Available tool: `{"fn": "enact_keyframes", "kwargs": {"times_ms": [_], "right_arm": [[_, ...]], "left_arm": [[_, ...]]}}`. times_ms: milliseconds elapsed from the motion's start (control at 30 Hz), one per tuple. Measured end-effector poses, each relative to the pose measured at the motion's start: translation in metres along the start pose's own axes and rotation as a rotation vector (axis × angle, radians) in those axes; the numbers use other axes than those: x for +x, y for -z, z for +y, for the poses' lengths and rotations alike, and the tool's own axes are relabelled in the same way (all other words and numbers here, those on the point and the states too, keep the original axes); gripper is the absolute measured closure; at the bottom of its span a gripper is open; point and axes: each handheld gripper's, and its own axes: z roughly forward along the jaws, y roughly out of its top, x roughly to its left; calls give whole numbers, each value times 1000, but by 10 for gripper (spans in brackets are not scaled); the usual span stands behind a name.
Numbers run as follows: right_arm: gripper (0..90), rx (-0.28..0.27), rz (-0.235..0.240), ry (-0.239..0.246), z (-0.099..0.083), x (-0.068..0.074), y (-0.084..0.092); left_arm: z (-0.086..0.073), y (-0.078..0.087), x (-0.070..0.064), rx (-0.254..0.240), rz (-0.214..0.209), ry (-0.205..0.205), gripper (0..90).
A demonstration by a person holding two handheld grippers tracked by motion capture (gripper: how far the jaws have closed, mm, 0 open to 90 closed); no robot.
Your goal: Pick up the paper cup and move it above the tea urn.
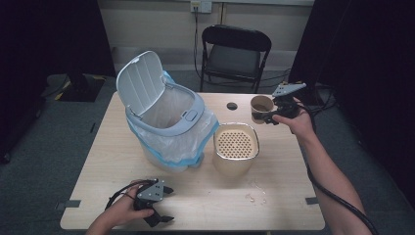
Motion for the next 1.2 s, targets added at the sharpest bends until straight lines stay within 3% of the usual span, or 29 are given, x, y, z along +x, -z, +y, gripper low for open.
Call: {"fn": "enact_keyframes", "kwargs": {"times_ms": [300,600,700,1000,1033,1200], "right_arm": [[283,-15,-24,60,6,7,-1],[285,-4,-90,197,10,24,-3],[286,-23,-114,238,11,29,-2],[289,-9,-179,420,15,55,1],[289,3,-192,459,15,58,1],[292,23,-253,561,14,71,1]], "left_arm": [[0,1,0,10,-4,6,100],[0,1,0,12,-3,6,100],[0,1,0,12,-3,6,100],[0,1,0,13,-3,4,100],[0,1,0,13,-3,5,100],[0,0,0,8,-5,3,100]]}}
